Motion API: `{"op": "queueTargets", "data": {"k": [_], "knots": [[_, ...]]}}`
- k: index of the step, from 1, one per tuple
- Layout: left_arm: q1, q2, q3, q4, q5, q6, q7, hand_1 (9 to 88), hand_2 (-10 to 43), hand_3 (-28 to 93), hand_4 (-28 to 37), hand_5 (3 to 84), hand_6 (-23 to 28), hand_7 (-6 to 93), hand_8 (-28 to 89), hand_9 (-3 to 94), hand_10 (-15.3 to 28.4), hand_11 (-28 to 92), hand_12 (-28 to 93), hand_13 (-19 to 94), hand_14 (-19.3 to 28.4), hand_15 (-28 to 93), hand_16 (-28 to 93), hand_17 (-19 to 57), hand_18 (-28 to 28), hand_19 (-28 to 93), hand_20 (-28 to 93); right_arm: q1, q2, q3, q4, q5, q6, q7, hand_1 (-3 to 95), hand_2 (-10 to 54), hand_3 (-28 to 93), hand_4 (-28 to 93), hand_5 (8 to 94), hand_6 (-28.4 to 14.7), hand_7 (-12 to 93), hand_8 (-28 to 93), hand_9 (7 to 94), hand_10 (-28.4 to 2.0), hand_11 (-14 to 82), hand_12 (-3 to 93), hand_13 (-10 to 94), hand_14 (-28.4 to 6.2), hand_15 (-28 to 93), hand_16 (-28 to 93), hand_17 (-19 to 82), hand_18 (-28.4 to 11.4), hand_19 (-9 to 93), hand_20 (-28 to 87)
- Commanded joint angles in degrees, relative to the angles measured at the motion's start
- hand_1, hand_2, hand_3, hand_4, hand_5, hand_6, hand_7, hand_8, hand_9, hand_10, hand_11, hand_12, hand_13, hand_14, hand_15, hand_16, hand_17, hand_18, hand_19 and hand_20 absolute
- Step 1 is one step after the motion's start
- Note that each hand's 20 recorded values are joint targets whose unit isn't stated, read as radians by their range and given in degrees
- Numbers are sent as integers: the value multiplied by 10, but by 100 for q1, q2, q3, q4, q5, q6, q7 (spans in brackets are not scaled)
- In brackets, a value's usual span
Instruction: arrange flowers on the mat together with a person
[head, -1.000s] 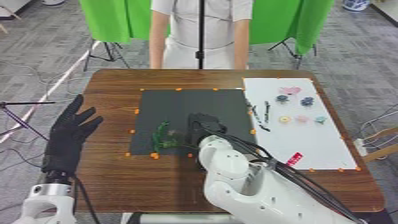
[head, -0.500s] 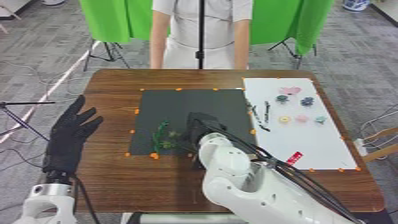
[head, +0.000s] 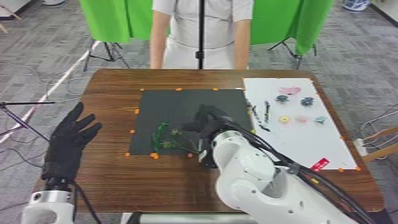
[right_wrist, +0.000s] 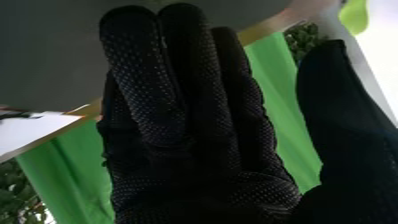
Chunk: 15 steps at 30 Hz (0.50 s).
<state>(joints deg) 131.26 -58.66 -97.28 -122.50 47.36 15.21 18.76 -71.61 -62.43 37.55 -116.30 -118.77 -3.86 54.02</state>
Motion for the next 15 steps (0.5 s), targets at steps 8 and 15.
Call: {"op": "queueTargets", "data": {"k": [8,15], "knots": [[-36,-23,41,26,-1,54,-2,224,48,772,-280,285,14,105,-92,301,147,138,114,235,203,313,-40,-99,252,495,69,-523,182,212,-10,569,-605,-329,312,64,538,-167,628,-40,131,-87,778,-208,137,131,776,-133,515,170,245,-283,791,223],[-155,-73,64,71,54,-26,-133,225,48,772,-280,285,16,105,-92,301,147,140,114,234,202,314,-40,-99,252,496,68,-577,19,206,164,648,-539,-436,296,76,551,-177,595,-39,140,-86,731,-216,126,122,751,-138,521,165,225,-284,780,230]]}}
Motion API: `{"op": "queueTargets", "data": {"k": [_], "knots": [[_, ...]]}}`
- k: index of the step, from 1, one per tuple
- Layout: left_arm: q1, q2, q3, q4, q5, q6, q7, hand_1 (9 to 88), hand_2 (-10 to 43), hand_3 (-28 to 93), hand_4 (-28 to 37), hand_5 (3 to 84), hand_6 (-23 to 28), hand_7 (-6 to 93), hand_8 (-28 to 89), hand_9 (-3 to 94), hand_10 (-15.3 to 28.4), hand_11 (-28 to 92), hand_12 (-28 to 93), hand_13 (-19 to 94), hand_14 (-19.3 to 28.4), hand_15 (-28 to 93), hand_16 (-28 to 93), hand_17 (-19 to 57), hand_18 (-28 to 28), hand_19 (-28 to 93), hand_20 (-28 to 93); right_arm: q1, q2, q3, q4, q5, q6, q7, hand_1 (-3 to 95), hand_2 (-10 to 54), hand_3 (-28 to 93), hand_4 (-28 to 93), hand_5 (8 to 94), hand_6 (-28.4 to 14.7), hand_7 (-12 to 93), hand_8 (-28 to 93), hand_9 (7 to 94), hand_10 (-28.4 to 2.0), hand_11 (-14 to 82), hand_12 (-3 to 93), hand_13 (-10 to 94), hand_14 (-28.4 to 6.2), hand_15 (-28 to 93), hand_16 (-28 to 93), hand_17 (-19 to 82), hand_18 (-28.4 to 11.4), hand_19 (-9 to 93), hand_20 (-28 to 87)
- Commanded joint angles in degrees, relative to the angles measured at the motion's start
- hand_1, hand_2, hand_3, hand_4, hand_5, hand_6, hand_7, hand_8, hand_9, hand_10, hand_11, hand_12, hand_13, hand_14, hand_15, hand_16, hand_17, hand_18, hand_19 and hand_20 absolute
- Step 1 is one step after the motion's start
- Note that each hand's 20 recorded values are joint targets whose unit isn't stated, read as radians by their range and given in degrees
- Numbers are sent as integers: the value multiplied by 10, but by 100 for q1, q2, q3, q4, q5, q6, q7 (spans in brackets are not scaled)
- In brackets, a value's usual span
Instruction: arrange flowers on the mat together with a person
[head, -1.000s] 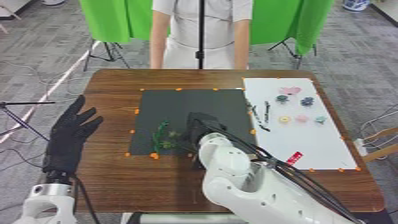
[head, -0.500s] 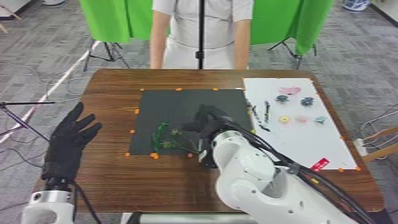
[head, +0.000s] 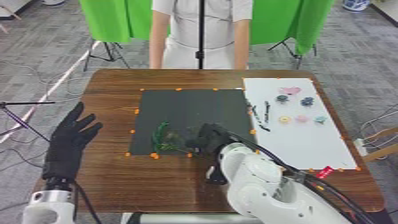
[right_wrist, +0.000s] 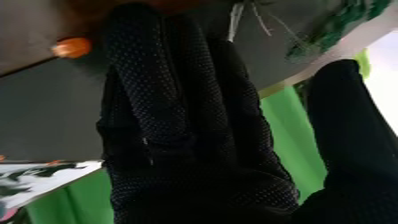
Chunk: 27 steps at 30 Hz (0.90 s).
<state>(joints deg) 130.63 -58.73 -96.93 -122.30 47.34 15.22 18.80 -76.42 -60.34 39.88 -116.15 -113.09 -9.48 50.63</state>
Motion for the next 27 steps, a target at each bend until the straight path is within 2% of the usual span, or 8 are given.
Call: {"op": "queueTargets", "data": {"k": [1,5,10,14,17,20,22,27], "knots": [[-86,-63,27,51,50,-26,-131,225,48,772,-280,285,16,105,-92,301,147,141,114,234,202,314,-40,-99,251,496,68,-99,-189,-73,154,-44,101,-86,295,76,552,-178,592,-38,141,-86,726,-217,124,121,748,-140,522,165,223,-284,779,231],[39,-89,-52,-1,64,-4,-129,225,49,773,-281,285,16,105,-92,301,147,141,114,233,202,313,-40,-99,251,495,67,108,9,-403,129,-515,656,138,288,78,564,-182,590,-38,143,-88,725,-220,124,119,750,-142,524,159,225,-284,777,239],[107,-112,-41,-14,29,46,-105,224,50,773,-280,287,18,105,-92,301,147,140,113,233,202,312,-41,-99,251,495,67,310,310,-639,1,-1186,863,-198,274,99,561,-179,599,-45,140,-89,737,-224,138,127,755,-144,543,161,229,-284,782,246],[62,-119,3,-5,37,12,-132,225,51,772,-280,288,18,107,-93,301,148,141,114,233,202,314,-40,-99,251,495,68,301,421,-772,-87,-1719,964,-664,227,126,608,-193,610,-46,143,-95,657,-235,171,149,596,-192,676,144,176,-284,745,259],[-19,-115,41,15,46,2,-147,226,52,772,-280,288,18,107,-93,301,149,142,113,233,202,315,-40,-99,251,496,68,156,448,-612,-179,-1549,852,-1185,212,132,624,-198,596,-39,141,-97,571,-246,177,150,481,-226,695,115,127,-284,698,275],[-20,-118,40,20,42,-7,-148,226,52,771,-280,288,18,107,-93,301,149,142,113,233,202,315,-41,-99,251,497,68,-42,415,-337,-227,-1370,429,-1763,201,143,635,-205,578,-29,137,-99,501,-257,158,148,390,-239,659,95,78,-284,643,274],[-31,-116,34,33,48,-23,-146,226,53,770,-279,288,18,107,-93,301,149,142,113,234,203,316,-42,-99,251,497,68,-110,380,-233,-198,-1448,153,-2009,186,151,650,-213,569,-19,141,-104,437,-250,131,153,311,-242,595,87,16,-284,551,257],[-50,-85,52,52,18,-14,-151,227,53,770,-279,287,18,106,-93,300,149,143,113,234,204,320,-42,-98,251,498,67,-113,347,-204,-114,-1630,-225,-2350,165,162,656,-232,551,0,140,-113,338,-228,76,161,213,-234,376,155,-44,-283,466,219]]}}
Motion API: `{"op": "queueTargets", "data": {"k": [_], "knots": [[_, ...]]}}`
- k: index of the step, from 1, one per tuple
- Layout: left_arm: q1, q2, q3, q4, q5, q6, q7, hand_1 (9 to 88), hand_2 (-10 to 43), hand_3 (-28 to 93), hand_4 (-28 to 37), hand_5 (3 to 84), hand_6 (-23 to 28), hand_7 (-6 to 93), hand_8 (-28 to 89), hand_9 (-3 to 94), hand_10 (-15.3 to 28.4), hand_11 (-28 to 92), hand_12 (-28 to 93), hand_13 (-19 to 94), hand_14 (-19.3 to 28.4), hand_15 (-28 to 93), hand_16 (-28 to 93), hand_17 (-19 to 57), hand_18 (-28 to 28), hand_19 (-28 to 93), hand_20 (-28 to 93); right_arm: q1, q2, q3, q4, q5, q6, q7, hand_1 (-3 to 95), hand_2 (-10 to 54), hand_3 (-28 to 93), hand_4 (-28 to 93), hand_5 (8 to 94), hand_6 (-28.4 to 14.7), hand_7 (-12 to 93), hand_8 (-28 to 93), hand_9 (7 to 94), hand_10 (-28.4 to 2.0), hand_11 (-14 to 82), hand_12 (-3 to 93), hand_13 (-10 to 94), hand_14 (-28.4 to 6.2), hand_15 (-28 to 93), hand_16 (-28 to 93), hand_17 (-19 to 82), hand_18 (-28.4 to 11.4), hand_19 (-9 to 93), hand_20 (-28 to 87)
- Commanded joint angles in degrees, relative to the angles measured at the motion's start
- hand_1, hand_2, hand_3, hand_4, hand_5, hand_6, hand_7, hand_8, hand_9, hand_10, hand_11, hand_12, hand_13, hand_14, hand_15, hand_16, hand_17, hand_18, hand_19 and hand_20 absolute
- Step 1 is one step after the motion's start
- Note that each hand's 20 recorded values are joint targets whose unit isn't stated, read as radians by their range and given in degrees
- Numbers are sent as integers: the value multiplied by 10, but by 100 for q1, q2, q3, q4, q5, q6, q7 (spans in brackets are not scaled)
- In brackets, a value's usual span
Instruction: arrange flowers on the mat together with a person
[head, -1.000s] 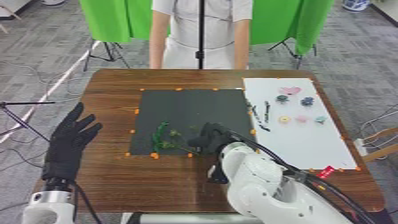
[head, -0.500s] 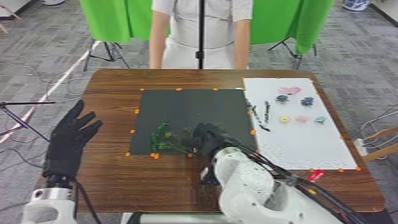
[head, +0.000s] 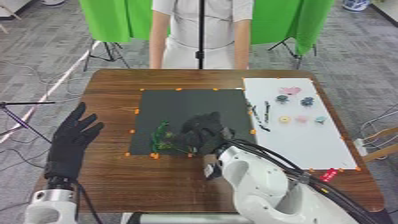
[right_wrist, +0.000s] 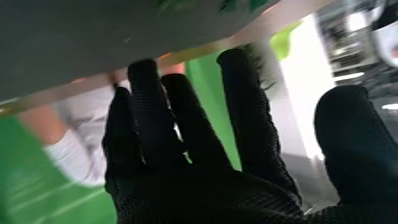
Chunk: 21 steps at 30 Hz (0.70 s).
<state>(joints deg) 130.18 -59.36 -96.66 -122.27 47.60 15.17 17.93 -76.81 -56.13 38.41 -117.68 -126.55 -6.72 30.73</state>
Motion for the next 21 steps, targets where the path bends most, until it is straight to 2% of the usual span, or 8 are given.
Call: {"op": "queueTargets", "data": {"k": [1,4,6,7,11,14,17,21], "knots": [[-16,-29,23,58,11,-26,-75,227,53,771,-279,287,18,106,-93,300,149,143,113,235,203,320,-43,-98,251,498,67,-58,-82,-61,57,-357,-607,-427,161,166,653,-235,551,0,139,-114,327,-224,67,164,203,-233,342,179,-48,-282,459,215],[-68,-45,40,73,33,-77,-148,227,53,772,-279,287,19,106,-93,301,149,144,113,236,204,322,-44,-98,251,499,66,94,-71,-282,164,-528,-634,-364,153,177,640,-236,548,6,133,-113,305,-218,46,170,184,-229,237,231,-57,-277,443,210],[-34,-36,49,62,21,-65,-115,227,53,772,-279,287,19,105,-93,301,149,144,112,236,204,323,-44,-98,251,499,65,217,-139,-425,283,-795,-712,-311,149,188,621,-238,540,8,125,-111,289,-214,31,170,169,-230,200,251,-61,-278,438,210],[-75,-61,44,81,43,-115,-156,227,53,771,-279,287,19,105,-93,300,149,144,112,236,205,323,-44,-98,251,499,65,407,-98,-623,337,-761,-670,-179,145,196,606,-236,535,6,122,-110,282,-214,26,172,163,-231,188,263,-64,-277,438,211],[-124,-62,60,99,52,-129,-150,228,53,770,-279,287,19,105,-92,301,149,145,112,236,205,324,-45,-98,251,500,64,801,-101,-1033,522,-857,-533,102,129,199,597,-225,520,1,111,-106,266,-211,14,176,141,-232,154,281,-74,-275,438,214],[-95,-59,64,80,31,-99,-124,228,54,771,-278,287,18,106,-92,301,148,145,112,237,204,324,-45,-98,251,500,63,1021,-138,-1255,645,-959,-498,315,129,201,595,-223,520,0,107,-105,262,-211,10,177,133,-235,142,293,-77,-276,440,217],[-117,-82,77,95,55,-124,-175,228,54,770,-278,287,19,107,-92,301,148,145,111,237,205,324,-45,-99,252,500,63,1146,-202,-1349,766,-851,-429,594,135,204,567,-210,517,-2,101,-103,256,-212,4,181,126,-239,120,323,-83,-277,445,220],[-120,-92,94,99,46,-116,-158,228,54,770,-277,287,19,107,-93,301,148,145,111,237,205,324,-45,-99,252,501,62,1204,-222,-1388,818,-754,-311,824,140,207,555,-206,510,-6,95,-100,252,-218,5,183,118,-246,123,331,-93,-282,459,228]]}}
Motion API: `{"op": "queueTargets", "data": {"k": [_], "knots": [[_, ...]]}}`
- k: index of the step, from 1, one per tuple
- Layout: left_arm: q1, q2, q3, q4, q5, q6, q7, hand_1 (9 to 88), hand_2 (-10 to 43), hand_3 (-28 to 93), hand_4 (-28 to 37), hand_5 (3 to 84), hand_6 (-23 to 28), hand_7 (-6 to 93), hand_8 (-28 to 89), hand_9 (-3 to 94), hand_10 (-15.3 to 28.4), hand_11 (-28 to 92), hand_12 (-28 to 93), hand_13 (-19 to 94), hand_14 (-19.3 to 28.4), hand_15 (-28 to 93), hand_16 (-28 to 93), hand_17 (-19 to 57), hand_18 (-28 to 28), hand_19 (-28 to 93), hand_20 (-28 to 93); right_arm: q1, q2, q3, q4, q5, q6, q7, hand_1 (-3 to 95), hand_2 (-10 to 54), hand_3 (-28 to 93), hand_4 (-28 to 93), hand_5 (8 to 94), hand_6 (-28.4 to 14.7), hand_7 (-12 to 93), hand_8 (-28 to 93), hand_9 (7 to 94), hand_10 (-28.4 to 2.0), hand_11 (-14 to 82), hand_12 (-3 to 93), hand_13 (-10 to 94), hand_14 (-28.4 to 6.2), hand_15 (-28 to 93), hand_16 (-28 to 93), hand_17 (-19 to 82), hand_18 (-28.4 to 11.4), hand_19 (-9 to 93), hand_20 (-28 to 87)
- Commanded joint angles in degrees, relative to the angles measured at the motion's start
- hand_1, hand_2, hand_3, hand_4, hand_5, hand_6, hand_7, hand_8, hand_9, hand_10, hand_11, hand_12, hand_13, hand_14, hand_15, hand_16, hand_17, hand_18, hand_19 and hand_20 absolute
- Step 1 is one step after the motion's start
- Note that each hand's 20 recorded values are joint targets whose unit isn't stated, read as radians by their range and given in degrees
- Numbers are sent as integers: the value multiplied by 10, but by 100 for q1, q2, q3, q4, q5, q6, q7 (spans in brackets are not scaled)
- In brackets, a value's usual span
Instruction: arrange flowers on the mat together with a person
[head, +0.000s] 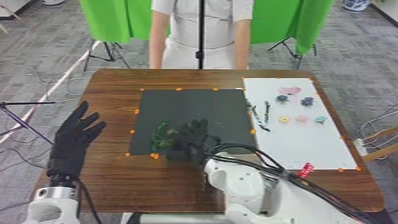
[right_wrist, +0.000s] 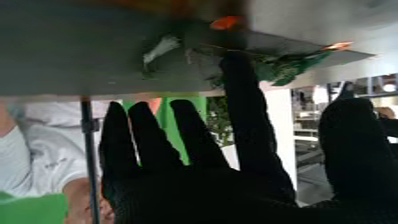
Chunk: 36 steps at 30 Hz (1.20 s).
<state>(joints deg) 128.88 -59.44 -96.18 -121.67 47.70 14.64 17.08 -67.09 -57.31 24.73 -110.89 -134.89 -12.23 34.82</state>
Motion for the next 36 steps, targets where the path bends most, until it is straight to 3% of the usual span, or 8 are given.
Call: {"op": "queueTargets", "data": {"k": [1,4,10,20,27,29,32,36], "knots": [[23,-95,38,35,35,-72,-64,228,53,771,-276,287,19,107,-93,301,148,146,112,237,206,324,-45,-99,252,501,62,194,-118,29,127,115,201,427,141,207,551,-205,510,-6,94,-100,252,-220,9,184,117,-247,127,331,-93,-282,461,228],[49,-83,45,34,20,-38,-13,228,53,772,-276,287,19,107,-93,301,148,145,111,237,206,324,-45,-99,252,501,62,209,-142,-25,156,60,239,518,140,208,551,-201,512,-9,95,-100,255,-223,13,180,116,-251,135,327,-93,-283,468,230],[-2,-93,76,51,31,-39,-51,228,54,772,-273,287,20,107,-93,301,149,145,111,238,206,323,-45,-98,252,501,61,238,-240,-81,245,38,313,772,129,209,563,-198,516,-19,88,-101,258,-235,23,176,113,-264,160,316,-93,-284,480,239],[70,-163,21,31,62,-69,-139,230,54,772,-268,287,20,107,-93,301,148,146,111,238,206,324,-45,-98,252,502,60,-314,-364,695,-263,746,554,135,131,203,588,-207,514,-3,103,-107,280,-240,43,162,130,-277,188,279,-85,-284,472,247],[284,-256,-92,-57,63,-43,-166,230,55,772,-268,288,21,107,-94,301,149,145,111,238,206,323,-45,-98,251,502,60,-598,-364,1136,-554,1326,595,106,130,198,598,-216,501,5,106,-111,298,-242,49,156,151,-281,203,263,-79,-284,464,254],[315,-269,-100,-64,64,-9,-148,230,55,772,-268,288,21,108,-93,301,149,145,111,238,205,323,-45,-98,251,502,60,-720,-411,1367,-648,1514,484,73,131,196,603,-217,504,6,109,-112,304,-243,51,154,157,-282,210,261,-77,-284,464,257],[370,-262,-49,-69,8,38,1,230,55,771,-268,288,21,108,-93,301,149,145,111,238,206,322,-45,-98,252,502,60,-970,-286,1838,-873,2179,561,-72,138,189,609,-225,514,8,102,-110,325,-242,59,146,177,-281,232,241,-65,-284,459,263],[509,-200,-43,-121,11,27,170,225,52,769,-272,287,20,106,-94,301,149,145,111,237,205,321,-45,-98,252,503,60,-1792,-140,3205,-1199,4475,529,-409,137,191,621,-226,467,-1,100,-106,341,-242,67,147,206,-272,240,225,-46,-284,456,257]]}}
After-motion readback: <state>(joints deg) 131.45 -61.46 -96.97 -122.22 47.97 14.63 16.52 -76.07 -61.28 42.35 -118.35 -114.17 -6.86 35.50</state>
